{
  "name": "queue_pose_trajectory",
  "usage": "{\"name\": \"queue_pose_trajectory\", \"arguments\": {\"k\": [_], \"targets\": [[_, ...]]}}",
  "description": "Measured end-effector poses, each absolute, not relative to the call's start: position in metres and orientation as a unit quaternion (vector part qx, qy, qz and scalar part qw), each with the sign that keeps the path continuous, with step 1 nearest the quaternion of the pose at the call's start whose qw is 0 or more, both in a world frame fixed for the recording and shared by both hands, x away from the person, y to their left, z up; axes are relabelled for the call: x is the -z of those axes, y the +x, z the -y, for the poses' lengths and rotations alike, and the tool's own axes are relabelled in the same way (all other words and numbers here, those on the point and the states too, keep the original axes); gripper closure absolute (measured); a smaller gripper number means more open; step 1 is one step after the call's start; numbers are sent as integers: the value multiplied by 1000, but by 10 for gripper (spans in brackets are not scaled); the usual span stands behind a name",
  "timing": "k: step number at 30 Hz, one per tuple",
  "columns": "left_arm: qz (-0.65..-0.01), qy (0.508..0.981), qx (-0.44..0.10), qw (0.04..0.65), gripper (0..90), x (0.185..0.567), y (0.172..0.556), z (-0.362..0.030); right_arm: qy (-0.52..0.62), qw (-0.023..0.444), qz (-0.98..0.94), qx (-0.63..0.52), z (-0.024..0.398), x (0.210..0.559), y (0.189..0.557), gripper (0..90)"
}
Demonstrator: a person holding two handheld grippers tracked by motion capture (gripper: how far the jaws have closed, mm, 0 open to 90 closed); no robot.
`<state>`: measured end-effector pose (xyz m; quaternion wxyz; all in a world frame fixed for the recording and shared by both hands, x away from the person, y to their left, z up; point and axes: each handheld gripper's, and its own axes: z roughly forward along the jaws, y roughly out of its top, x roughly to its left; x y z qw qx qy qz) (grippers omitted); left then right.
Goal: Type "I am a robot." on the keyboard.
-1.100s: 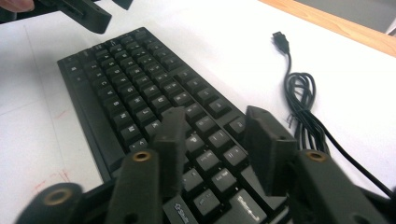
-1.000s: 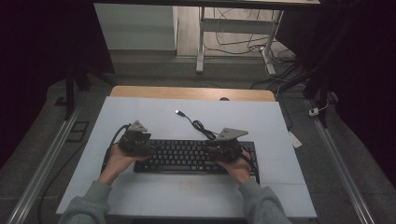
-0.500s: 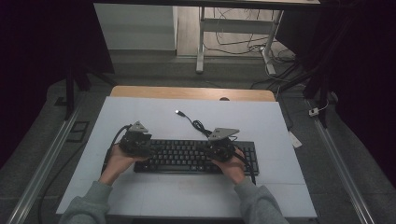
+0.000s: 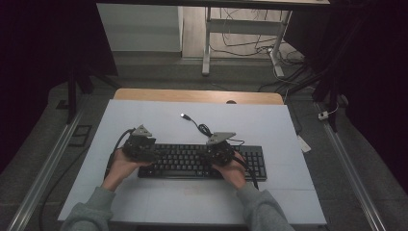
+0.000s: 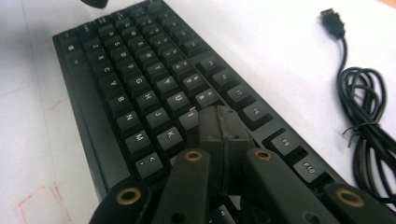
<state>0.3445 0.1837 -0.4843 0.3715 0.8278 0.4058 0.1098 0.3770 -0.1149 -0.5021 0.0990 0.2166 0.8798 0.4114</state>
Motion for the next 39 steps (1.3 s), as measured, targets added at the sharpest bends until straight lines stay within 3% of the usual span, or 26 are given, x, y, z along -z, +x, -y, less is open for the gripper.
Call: {"name": "queue_pose_trajectory", "arguments": {"k": [25,39], "targets": [[-403,829,-111,371,297,484,344,-184,213,105,-890,-390,98,518,382,900],[-404,827,-116,375,297,482,342,-187,229,112,-862,-437,120,499,377,899]]}}
